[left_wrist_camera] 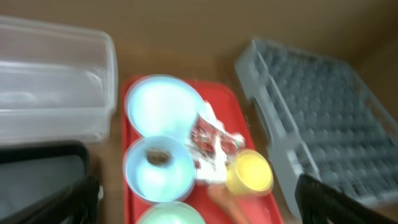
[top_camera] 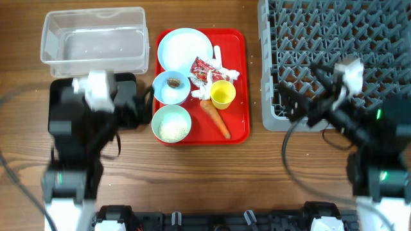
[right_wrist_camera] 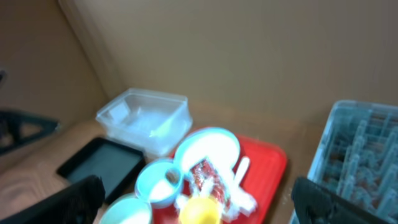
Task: Sort waste into correct bins and load items into the dishwasher rack
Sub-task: 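Reach left gripper to the blue bowl holding the brown lump and grasp it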
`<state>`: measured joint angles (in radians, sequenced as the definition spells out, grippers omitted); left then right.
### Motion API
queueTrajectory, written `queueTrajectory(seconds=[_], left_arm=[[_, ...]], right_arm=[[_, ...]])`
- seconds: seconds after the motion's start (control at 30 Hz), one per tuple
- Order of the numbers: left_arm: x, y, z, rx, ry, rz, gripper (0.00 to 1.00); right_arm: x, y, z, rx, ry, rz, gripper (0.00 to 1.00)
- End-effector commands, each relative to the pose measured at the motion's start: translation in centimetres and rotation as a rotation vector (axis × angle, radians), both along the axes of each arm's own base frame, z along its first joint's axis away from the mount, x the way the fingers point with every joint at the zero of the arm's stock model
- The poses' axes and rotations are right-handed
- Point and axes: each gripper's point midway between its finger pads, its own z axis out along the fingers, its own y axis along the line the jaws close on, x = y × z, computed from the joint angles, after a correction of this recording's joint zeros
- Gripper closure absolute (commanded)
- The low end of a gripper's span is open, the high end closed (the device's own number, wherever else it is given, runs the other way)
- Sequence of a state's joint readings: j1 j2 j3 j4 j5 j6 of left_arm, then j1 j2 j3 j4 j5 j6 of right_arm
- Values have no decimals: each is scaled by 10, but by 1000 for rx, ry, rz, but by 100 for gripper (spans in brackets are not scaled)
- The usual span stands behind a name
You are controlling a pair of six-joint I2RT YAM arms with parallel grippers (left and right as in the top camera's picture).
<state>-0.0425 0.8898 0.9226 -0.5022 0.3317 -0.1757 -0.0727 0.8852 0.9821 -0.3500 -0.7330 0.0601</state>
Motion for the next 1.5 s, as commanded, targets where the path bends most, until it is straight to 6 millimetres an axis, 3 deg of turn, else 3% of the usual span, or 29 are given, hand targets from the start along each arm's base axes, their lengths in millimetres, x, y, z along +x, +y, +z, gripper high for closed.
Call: queueTrajectory(seconds=[0.0,0.13,0.23,0.37,0.47,0.57,0.73,0.83,0.97,1.13,1.3,1.47], left_arm=[[42,-32,21,79,114,-105,0],[84,-54,9,182,352,-111,0],[104,-69,-13,214,463,-139,0],[125,-80,-76,240,602,-155,0],[113,-82,-116,247,755,-181,0],[103,-90,-141,228,857,-218,0],[92,-109,-159,260,905,-264,11],[81,-120,-174,335,912,-282,22],[77,-113,-205,446,909,-170,30],[81,-109,-228,444,890,-103,45],[85,-108,-237,444,867,-87,50],[77,-104,-258,449,880,-88,51]], right_arm=[[14,7,32,-38,43,78,0],[29,6,42,-85,126,102,0],[40,6,41,-60,154,94,0],[48,5,26,43,294,57,0],[51,4,17,42,328,54,0],[53,3,9,39,360,48,0],[59,2,-3,41,405,40,0],[61,-1,-14,32,444,19,0],[61,-4,-19,24,467,0,0],[62,-7,-22,14,473,-20,1],[62,-7,-22,14,473,-20,0],[62,-7,-21,14,472,-20,0]])
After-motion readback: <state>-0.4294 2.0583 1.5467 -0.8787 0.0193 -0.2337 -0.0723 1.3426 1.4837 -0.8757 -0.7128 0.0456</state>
